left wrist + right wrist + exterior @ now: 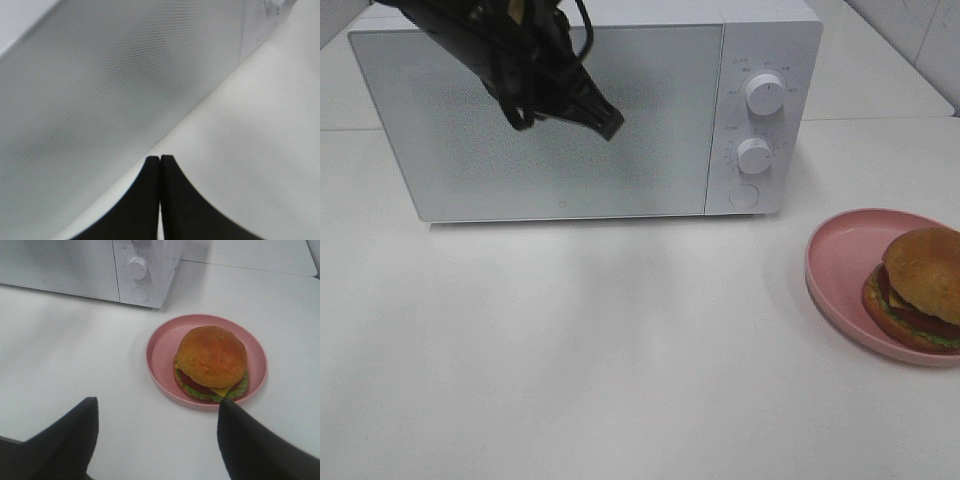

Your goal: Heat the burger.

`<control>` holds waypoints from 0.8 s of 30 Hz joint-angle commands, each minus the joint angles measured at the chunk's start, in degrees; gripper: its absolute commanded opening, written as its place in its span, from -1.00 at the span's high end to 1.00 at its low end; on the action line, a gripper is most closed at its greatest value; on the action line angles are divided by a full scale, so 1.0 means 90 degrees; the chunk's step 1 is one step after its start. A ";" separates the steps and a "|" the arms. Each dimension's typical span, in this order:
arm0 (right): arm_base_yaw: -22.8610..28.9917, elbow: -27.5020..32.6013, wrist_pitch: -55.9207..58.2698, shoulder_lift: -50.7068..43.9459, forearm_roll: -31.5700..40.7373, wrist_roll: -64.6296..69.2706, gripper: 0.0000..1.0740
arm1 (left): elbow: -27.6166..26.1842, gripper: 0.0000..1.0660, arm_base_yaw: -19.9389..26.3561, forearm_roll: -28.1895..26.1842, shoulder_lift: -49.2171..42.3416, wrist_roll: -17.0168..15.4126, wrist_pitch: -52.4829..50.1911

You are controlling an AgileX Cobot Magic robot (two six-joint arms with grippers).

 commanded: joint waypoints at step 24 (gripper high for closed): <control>-0.0025 -0.0006 -0.0102 -0.0166 0.0000 -0.0076 -0.20 | -0.0038 1.00 0.3565 -0.1133 -0.2769 -0.0045 0.3291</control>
